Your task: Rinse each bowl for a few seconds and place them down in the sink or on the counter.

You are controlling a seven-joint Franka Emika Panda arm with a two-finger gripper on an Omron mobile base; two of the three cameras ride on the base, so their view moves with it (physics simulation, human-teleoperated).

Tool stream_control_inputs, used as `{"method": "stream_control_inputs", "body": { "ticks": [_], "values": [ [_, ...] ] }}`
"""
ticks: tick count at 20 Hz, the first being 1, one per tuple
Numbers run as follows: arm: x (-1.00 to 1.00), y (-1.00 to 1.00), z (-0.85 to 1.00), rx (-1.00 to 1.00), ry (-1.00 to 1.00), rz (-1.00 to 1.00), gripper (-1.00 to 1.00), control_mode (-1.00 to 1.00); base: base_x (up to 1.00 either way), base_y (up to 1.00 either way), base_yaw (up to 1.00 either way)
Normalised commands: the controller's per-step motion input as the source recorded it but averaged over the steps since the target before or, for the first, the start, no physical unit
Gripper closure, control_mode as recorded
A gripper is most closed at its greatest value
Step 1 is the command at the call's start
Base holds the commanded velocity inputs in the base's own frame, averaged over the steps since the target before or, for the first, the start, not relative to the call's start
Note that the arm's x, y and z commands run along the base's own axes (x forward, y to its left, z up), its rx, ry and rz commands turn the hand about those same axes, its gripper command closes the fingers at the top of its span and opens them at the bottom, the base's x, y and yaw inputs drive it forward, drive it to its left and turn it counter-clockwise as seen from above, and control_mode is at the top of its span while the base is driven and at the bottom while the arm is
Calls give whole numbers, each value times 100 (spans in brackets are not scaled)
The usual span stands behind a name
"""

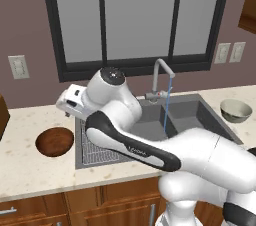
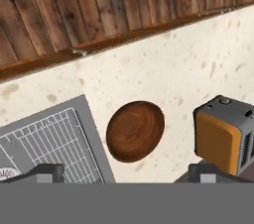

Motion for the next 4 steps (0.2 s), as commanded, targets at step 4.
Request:
{"method": "stream_control_inputs", "body": {
  "ticks": [4],
  "values": [
    [-48, -47, 55, 4, -3, 3, -100, -100, 0, 0, 0]
  ]
}}
